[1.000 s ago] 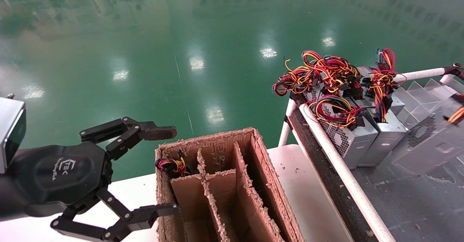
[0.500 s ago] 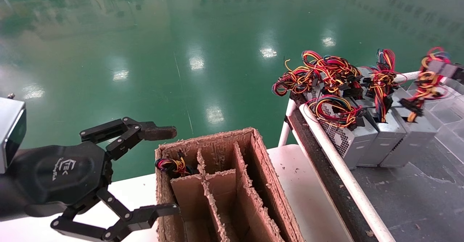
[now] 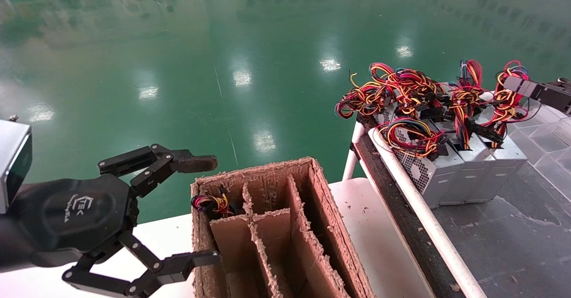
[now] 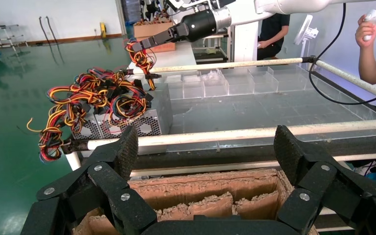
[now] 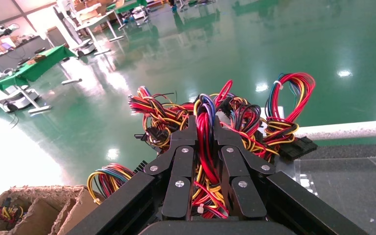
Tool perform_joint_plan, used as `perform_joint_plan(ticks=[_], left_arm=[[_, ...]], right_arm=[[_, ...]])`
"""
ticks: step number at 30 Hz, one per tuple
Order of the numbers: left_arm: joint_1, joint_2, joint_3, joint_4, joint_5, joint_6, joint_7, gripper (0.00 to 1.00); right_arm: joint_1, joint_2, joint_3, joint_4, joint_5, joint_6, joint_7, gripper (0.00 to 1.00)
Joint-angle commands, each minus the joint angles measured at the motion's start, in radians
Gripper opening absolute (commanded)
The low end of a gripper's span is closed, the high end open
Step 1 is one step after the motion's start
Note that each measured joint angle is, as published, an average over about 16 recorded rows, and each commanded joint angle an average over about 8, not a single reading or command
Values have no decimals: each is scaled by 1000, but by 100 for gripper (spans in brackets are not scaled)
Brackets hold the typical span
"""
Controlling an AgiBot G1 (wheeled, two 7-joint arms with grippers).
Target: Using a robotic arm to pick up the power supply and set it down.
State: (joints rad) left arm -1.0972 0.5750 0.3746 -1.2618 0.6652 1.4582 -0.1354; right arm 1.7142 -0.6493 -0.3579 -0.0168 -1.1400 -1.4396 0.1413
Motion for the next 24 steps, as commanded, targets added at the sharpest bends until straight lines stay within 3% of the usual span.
perform_joint_plan(ticks=[1, 10, 18, 24], left_arm=[[0, 0, 0, 0, 0, 0, 0, 100], [0, 0, 0, 0, 0, 0, 0, 100], [0, 0, 0, 0, 0, 0, 0, 100], [0, 0, 0, 0, 0, 0, 0, 100]], right_arm=[[-3, 1, 1, -2, 1, 3, 4, 100], [-13, 23, -7, 28, -10, -74, -22, 100], [-12, 37, -15, 36, -23, -36, -66, 100], [-17, 44, -3, 30, -6, -56, -81, 100]])
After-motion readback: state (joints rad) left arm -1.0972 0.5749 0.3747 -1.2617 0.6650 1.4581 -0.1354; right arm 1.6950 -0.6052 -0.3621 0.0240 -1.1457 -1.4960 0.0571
